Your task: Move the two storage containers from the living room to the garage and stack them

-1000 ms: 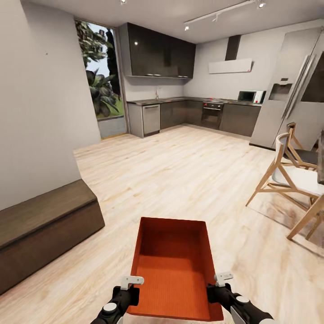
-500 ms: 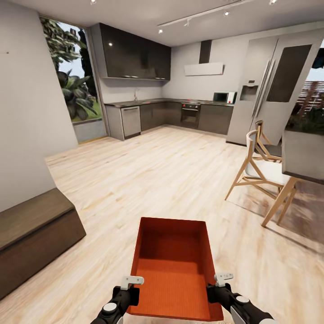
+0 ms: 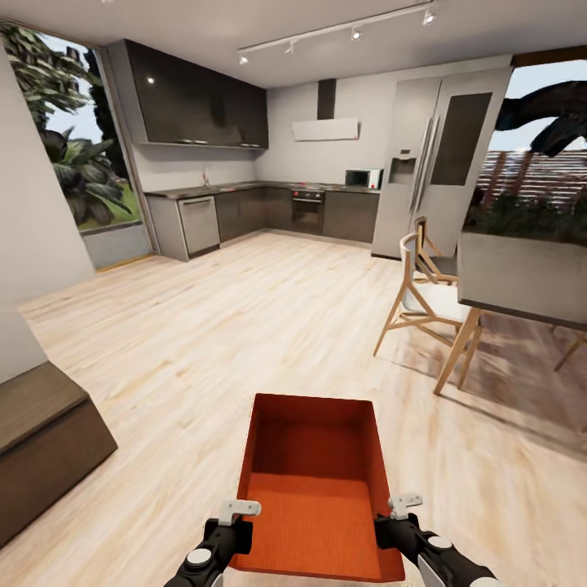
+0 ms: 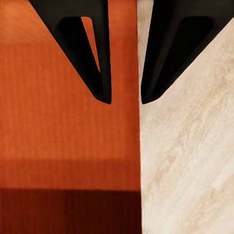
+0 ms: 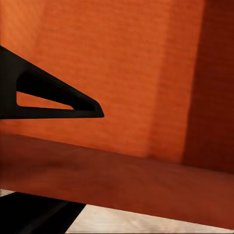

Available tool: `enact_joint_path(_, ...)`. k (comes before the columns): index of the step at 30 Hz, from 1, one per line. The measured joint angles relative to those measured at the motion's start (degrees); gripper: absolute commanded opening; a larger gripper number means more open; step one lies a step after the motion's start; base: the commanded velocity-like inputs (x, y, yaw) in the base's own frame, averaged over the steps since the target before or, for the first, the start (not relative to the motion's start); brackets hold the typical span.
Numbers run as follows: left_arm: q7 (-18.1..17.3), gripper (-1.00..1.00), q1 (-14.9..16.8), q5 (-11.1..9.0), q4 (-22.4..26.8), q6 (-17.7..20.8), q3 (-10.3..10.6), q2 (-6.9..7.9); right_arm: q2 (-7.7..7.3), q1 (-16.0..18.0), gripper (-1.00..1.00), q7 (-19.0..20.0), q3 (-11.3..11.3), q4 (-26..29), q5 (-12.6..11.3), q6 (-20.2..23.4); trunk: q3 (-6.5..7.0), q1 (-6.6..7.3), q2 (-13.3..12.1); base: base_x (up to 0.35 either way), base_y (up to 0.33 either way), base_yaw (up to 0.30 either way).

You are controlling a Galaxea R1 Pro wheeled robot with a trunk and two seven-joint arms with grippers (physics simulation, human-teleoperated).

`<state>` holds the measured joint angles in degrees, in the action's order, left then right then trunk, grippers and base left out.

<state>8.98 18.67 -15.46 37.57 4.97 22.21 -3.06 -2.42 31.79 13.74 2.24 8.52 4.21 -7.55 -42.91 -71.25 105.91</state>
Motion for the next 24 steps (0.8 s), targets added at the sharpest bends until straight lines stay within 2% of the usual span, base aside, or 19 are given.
enact_joint_path(24,0.0,-1.00,0.0,0.0,0.0,0.0,0.0,0.01,0.04,0.0,-1.00,-0.1,0.0,0.0,0.0,0.0,0.91,0.00,0.0,0.000,0.000,-0.288)
